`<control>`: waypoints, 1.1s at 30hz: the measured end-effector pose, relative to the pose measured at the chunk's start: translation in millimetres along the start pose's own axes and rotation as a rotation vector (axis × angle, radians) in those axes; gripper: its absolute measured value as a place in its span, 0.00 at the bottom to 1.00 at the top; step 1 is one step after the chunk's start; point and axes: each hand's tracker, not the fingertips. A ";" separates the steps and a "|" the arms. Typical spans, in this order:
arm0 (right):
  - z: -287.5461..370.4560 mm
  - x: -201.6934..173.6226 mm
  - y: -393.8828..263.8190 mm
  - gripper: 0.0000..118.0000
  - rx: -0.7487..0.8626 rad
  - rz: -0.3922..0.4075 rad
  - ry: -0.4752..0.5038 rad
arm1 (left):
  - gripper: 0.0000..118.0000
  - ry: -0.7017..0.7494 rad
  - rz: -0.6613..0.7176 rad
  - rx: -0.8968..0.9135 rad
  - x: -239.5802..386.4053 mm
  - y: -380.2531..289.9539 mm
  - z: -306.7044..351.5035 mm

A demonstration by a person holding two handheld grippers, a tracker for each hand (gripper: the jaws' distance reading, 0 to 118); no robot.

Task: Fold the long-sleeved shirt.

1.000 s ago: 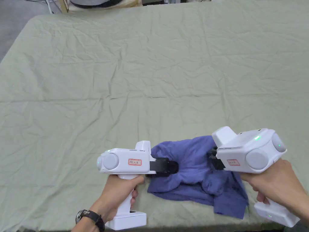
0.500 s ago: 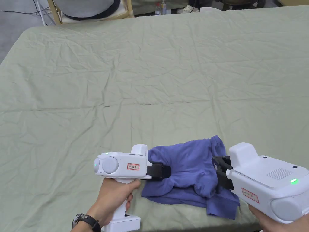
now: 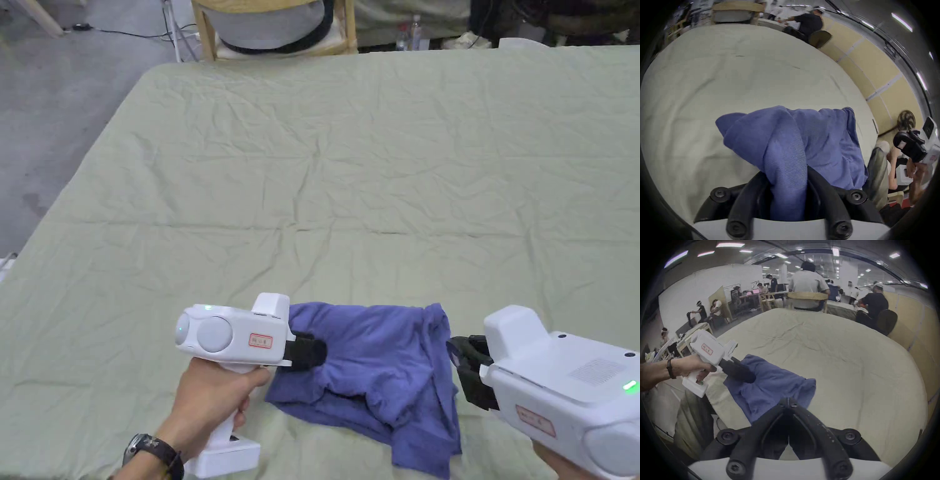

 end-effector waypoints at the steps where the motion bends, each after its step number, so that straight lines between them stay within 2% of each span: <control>1: -8.7 -9.6 7.3 0.02 0.001 0.013 0.016 | 0.11 0.017 0.018 -0.004 -18.6 -0.5 11.3; 4: -35.0 -38.6 30.0 0.02 0.007 0.048 0.085 | 0.11 0.104 0.020 0.000 -64.8 -3.7 46.1; 6: -52.6 -60.8 44.8 0.02 0.013 0.067 0.126 | 0.11 0.132 0.087 0.009 -99.4 -4.4 68.3; 10: -86.4 -106.5 76.5 0.02 0.033 0.134 0.216 | 0.11 0.222 0.125 0.017 -160.3 -10.7 106.6; 15: -121.1 -154.6 114.2 0.02 0.036 0.198 0.293 | 0.11 0.313 0.122 0.017 -207.2 -19.3 150.0; 18: -132.0 -181.2 133.4 0.02 0.051 0.232 0.324 | 0.11 0.361 0.176 0.027 -240.8 -26.8 176.3; 23: -143.4 -215.0 152.5 0.02 0.070 0.242 0.382 | 0.11 0.451 0.217 0.027 -278.8 -35.1 211.7; 27: -145.5 -230.6 154.7 0.02 0.070 0.259 0.398 | 0.14 0.487 0.207 0.025 -276.3 -40.9 217.3; 28: -145.7 -231.6 153.4 0.02 0.069 0.263 0.401 | 0.20 0.492 0.185 0.025 -270.5 -41.8 215.1; 30: -145.7 -232.8 150.0 0.02 0.059 0.267 0.401 | 0.63 0.600 0.130 0.013 -261.0 -44.8 208.1; 31: -145.0 -231.6 147.9 0.02 0.056 0.266 0.399 | 0.77 0.657 0.132 0.005 -256.8 -46.5 205.6; 32: -143.8 -229.7 146.0 0.02 0.053 0.264 0.398 | 0.84 0.679 0.143 0.008 -252.3 -48.4 207.4; 33: -141.5 -227.9 143.2 0.02 0.049 0.261 0.396 | 0.81 0.669 0.162 0.027 -247.6 -49.8 210.5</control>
